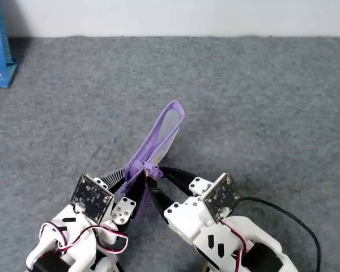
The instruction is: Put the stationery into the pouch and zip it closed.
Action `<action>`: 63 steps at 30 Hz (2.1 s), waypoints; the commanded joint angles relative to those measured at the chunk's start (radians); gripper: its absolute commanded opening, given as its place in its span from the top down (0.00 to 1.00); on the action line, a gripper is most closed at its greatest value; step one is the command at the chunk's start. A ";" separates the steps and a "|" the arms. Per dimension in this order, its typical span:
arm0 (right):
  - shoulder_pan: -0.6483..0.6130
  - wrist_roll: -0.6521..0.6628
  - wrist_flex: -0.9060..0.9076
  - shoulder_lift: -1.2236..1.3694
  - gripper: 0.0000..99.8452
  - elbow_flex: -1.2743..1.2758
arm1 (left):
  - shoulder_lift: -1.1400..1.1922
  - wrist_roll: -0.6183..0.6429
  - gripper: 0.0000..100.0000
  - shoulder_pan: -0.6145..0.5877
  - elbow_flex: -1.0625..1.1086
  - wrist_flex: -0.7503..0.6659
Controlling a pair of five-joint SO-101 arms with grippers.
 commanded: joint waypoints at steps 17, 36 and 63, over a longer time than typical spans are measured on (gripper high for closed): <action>0.031 0.012 -0.056 -0.001 0.95 0.058 | -0.006 0.012 0.99 0.003 0.013 -0.003; 0.061 0.032 0.031 0.001 0.88 -0.014 | -0.006 0.012 0.99 0.003 0.038 -0.008; -0.091 -0.008 0.064 0.002 0.84 -0.127 | -0.006 0.012 0.99 0.003 0.039 -0.003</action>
